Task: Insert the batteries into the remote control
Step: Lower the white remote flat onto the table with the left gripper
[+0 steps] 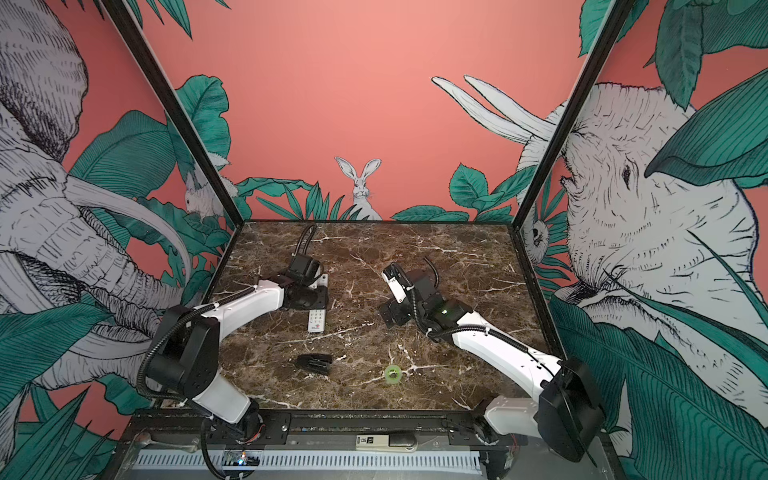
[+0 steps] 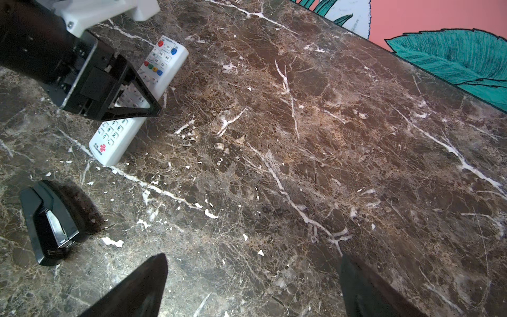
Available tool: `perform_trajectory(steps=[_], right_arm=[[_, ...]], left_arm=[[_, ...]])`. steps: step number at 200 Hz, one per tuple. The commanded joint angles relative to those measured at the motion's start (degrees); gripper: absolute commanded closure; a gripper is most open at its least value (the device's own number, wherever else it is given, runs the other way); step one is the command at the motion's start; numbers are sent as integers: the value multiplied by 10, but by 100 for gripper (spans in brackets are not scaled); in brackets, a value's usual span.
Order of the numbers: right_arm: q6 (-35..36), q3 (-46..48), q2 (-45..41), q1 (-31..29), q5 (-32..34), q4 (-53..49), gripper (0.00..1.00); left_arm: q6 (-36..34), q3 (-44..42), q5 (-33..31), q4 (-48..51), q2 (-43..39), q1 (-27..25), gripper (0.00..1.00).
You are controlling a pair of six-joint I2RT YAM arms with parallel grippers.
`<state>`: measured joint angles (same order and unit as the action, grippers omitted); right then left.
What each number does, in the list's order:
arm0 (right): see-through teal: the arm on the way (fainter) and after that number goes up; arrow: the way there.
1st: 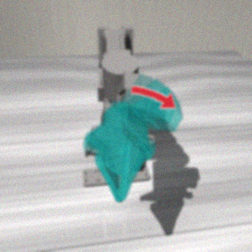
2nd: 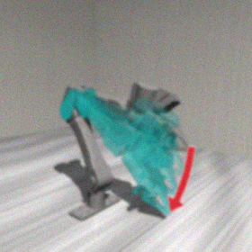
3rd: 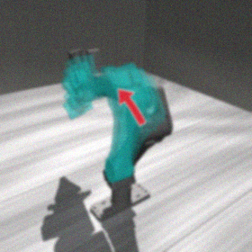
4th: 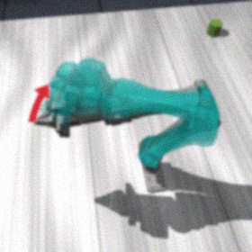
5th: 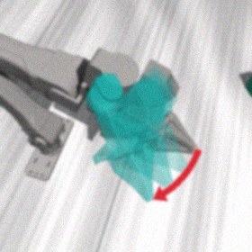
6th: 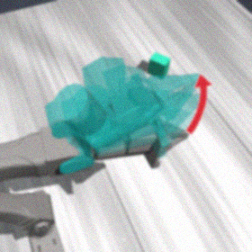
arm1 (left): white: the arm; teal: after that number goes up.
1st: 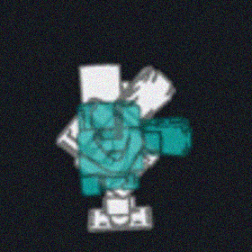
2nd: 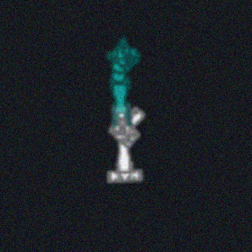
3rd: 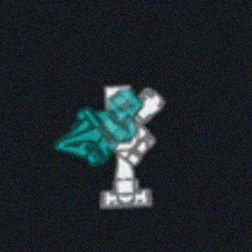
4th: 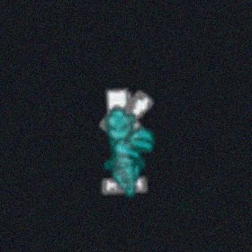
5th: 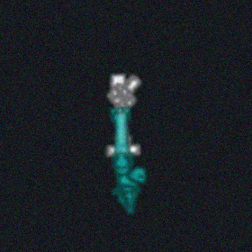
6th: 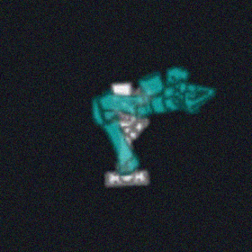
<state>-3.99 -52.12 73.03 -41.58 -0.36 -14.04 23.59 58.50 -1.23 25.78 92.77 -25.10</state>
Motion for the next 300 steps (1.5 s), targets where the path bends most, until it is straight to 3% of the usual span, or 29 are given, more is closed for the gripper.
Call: perform_trajectory(steps=[1, 145, 251, 300], right_arm=[[5, 0, 7, 4, 11, 9, 1], [6, 29, -22, 8, 29, 31, 1], [7, 36, -66, 8, 51, 28, 1], [7, 38, -93, 8, 59, 22, 1]], left_arm=[[13, 22, -8, -7, 8, -1, 82], [26, 3, -15, -32, 64, -1, 79], [37, -21, -7, -62, 78, -1, 62], [41, -29, -6, -72, 71, -1, 43]])
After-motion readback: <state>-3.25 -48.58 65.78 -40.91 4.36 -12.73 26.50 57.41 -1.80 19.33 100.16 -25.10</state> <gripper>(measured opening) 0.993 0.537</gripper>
